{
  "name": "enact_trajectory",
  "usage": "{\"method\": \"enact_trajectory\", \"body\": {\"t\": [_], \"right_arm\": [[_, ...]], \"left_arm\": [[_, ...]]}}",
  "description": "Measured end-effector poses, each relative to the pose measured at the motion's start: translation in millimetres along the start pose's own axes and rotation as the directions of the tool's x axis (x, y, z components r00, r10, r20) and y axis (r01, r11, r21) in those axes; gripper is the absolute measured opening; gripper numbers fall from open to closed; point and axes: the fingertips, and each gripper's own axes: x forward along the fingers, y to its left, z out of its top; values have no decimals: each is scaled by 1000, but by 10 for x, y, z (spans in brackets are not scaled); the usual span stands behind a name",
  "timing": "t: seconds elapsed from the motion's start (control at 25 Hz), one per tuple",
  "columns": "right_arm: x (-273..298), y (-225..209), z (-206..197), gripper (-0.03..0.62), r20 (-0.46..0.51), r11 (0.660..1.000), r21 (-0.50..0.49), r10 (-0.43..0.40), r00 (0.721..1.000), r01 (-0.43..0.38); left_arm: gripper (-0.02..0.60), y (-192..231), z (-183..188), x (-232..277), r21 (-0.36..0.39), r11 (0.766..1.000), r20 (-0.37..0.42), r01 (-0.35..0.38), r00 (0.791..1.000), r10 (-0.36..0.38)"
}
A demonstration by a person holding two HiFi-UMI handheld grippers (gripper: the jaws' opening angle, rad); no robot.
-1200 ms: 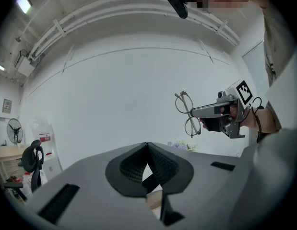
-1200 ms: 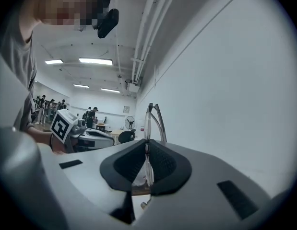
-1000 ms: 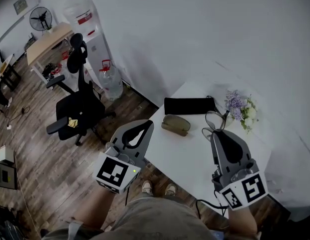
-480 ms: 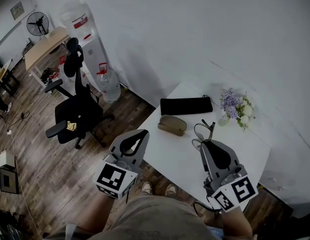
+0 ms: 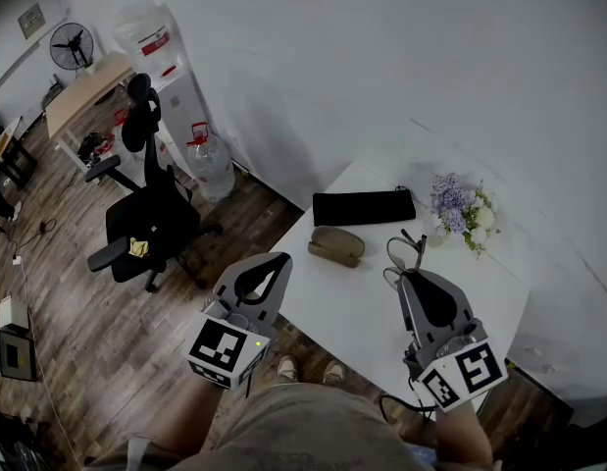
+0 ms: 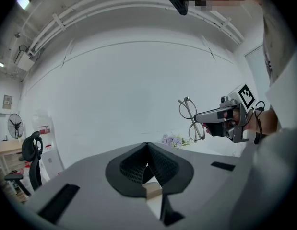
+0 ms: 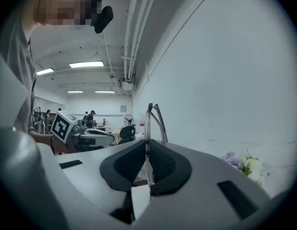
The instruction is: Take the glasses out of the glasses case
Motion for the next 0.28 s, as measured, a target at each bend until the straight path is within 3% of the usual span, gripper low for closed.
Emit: {"method": "enact_trajectory", "body": {"t": [0.28], "right_arm": [[72,-34,-27,48,-7,1000,0,-6,1000,6]], "left_arm": [[14,63,-4,51,3,1000,-1,2,1000,-2]]}}
